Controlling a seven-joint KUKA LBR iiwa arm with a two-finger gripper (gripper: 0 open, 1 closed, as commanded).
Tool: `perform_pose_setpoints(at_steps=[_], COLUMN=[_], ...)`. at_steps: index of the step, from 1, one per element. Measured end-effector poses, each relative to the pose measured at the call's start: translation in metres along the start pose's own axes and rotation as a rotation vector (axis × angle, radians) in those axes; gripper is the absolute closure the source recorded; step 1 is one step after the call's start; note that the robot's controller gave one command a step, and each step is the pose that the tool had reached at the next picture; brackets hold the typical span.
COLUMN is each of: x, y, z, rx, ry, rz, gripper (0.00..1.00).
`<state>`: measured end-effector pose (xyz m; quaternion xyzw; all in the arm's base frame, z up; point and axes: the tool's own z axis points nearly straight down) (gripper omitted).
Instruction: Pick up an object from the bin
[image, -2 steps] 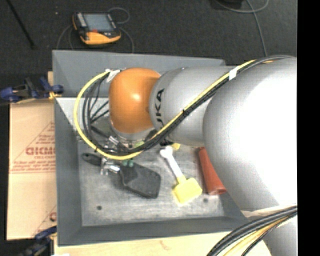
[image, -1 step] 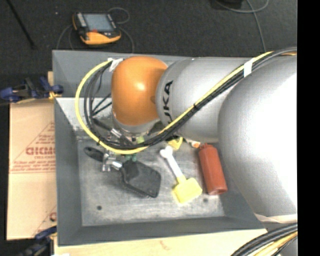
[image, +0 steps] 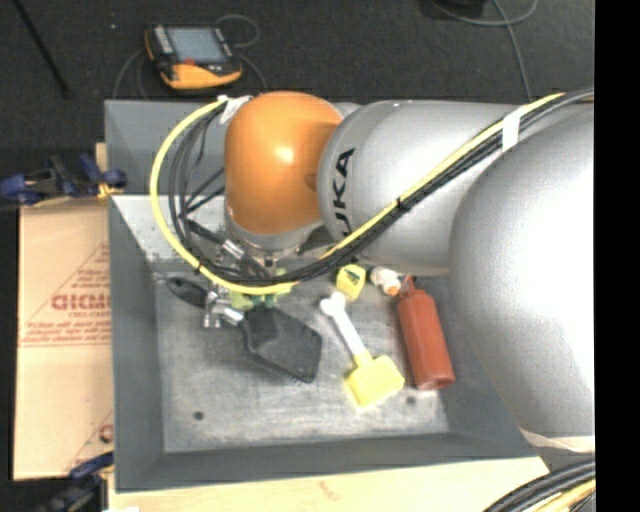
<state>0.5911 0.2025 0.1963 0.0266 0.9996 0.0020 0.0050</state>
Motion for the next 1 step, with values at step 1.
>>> perform_pose_setpoints(at_steps=[1], x=[0.0179], y=[0.0016], z=[-0.0086], rx=[0.006], ry=[0.014], rz=[-0.019], gripper=[1.00])
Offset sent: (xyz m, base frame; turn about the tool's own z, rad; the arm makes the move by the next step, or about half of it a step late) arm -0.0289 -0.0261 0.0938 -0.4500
